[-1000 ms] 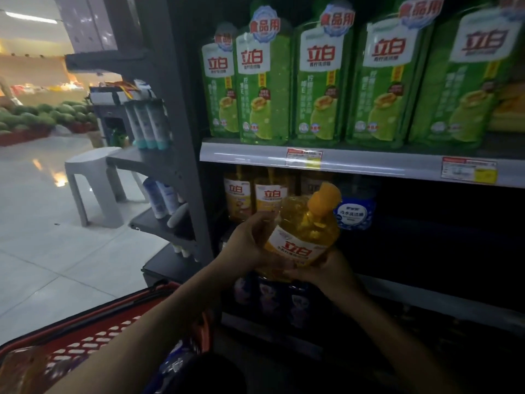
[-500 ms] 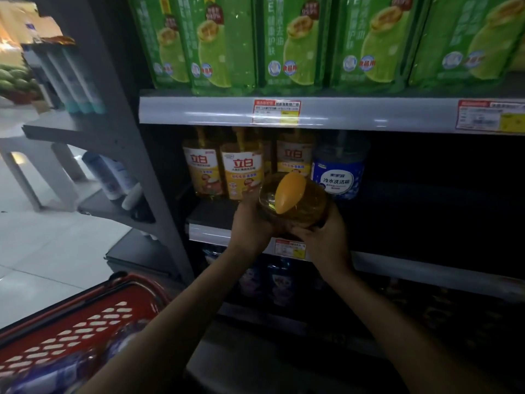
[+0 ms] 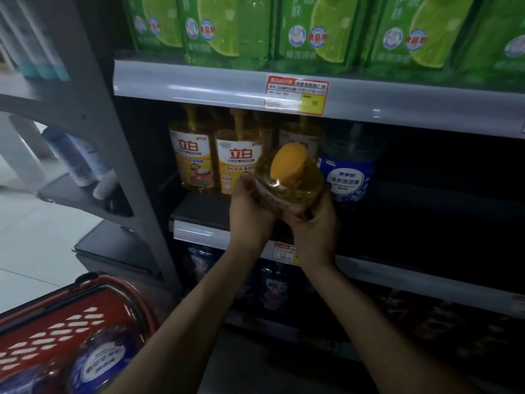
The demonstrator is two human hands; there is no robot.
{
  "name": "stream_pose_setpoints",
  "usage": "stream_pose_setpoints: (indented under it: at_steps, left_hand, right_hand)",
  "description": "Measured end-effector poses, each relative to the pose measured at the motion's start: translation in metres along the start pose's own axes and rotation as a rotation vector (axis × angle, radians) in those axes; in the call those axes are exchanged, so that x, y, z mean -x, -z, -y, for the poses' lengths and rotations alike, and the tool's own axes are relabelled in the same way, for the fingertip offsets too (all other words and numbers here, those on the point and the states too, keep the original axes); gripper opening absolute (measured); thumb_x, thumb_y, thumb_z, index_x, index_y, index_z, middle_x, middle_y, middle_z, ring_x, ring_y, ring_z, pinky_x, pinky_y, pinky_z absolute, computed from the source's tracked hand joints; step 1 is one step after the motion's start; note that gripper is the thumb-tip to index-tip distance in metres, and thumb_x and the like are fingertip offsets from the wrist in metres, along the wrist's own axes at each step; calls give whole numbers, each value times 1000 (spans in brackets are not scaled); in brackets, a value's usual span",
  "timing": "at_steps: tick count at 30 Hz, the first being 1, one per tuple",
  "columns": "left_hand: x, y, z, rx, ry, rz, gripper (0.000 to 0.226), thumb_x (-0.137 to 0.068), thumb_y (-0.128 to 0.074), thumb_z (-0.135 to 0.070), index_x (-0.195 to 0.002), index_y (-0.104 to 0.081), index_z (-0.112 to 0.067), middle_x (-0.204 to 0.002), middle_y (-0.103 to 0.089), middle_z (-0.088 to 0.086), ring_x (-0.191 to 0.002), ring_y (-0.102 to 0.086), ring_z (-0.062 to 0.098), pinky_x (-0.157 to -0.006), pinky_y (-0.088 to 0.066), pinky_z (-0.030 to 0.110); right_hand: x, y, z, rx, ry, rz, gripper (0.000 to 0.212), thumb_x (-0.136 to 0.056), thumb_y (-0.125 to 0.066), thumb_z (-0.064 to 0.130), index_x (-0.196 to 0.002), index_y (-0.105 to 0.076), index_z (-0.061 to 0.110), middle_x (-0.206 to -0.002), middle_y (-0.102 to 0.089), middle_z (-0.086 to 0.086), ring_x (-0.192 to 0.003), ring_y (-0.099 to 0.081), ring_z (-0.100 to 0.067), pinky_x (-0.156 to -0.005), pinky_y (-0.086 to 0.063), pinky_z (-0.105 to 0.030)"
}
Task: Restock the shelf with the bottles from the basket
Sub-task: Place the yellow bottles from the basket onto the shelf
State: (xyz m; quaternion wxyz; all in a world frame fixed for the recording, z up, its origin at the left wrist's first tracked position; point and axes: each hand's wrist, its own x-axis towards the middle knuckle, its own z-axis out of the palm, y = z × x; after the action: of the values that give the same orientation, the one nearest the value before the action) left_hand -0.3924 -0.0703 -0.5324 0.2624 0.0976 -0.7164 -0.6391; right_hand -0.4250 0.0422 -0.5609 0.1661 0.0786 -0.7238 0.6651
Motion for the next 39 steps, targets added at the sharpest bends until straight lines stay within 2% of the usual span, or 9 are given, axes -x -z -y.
stream_pose_setpoints:
  at_steps: [5, 8, 11, 22, 25, 28, 32, 35, 39]
  left_hand:
    - [-14, 0, 4, 119, 21, -10, 53, -84, -77, 6, -125, -57, -20, -114, -72, -14, -110, -67, -3, -92, -59, 25]
    - [-20, -7, 8, 151, 6, 23, 55, -85, -75, 6, -132, -59, -19, -126, -70, -9, -122, -64, 5, -103, -57, 40]
    - [-25, -13, 7, 160, -21, 33, 58, -85, -75, 2, -129, -62, -33, -130, -70, -8, -127, -62, 10, -107, -53, 49]
    - [-41, -24, 10, 167, 53, 48, 72, -81, -69, 9, -141, -60, -28, -125, -72, -10, -123, -64, 9, -105, -55, 45]
    - [-40, -21, 13, 143, 57, 48, 59, -84, -73, -1, -135, -64, -29, -122, -73, -11, -121, -65, 8, -103, -56, 46]
    - [-38, -22, 12, 146, 73, 69, 43, -89, -75, -7, -128, -69, -23, -117, -75, -12, -114, -67, 2, -101, -58, 41]
    - [-32, -21, 4, 165, 110, 117, 45, -92, -73, -8, -135, -65, -17, -124, -72, -7, -117, -65, 6, -98, -57, 31]
    - [-24, -15, 1, 192, 177, 127, 47, -94, -73, -16, -139, -61, -17, -135, -64, -2, -125, -61, 14, -103, -54, 36]
    - [-10, -5, 4, 197, 240, 139, 49, -92, -76, -18, -139, -60, -17, -132, -66, -2, -123, -61, 13, -98, -52, 33]
  right_hand:
    - [-16, -16, -1, 9, -22, -73, 72, -72, -85, 19, -135, -55, 37, -122, -71, 13, -115, -66, -9, -95, -57, -48]
    - [-23, -22, -6, 40, -9, -118, 64, -75, -82, 19, -130, -57, 38, -118, -72, 13, -112, -67, -8, -92, -59, -48]
    - [-30, -27, -8, 64, -22, -139, 58, -79, -81, 15, -127, -60, 38, -112, -72, 15, -108, -68, -3, -90, -60, -45]
    - [-48, -32, -12, 258, -19, -93, 64, -81, -78, 20, -138, -53, 36, -124, -71, 11, -115, -67, -12, -90, -61, -43]
    - [-49, -33, -10, 312, 12, -94, 62, -83, -78, 30, -140, -53, 34, -124, -71, 11, -114, -68, -11, -89, -61, -41]
    - [-48, -32, -9, 234, -20, -99, 56, -86, -78, 24, -136, -57, 35, -123, -71, 11, -113, -68, -10, -89, -61, -42]
    - [-45, -27, -6, 86, -81, -82, 55, -86, -80, 19, -134, -59, 34, -120, -72, 8, -111, -69, -11, -89, -61, -43]
    - [-42, -18, -4, 19, -133, -19, 60, -82, -83, 15, -135, -58, 30, -122, -72, 6, -111, -68, -11, -90, -61, -42]
    - [-36, -1, 3, 24, -198, 74, 56, -80, -86, 16, -129, -61, 27, -119, -71, 4, -107, -68, -13, -91, -59, -44]
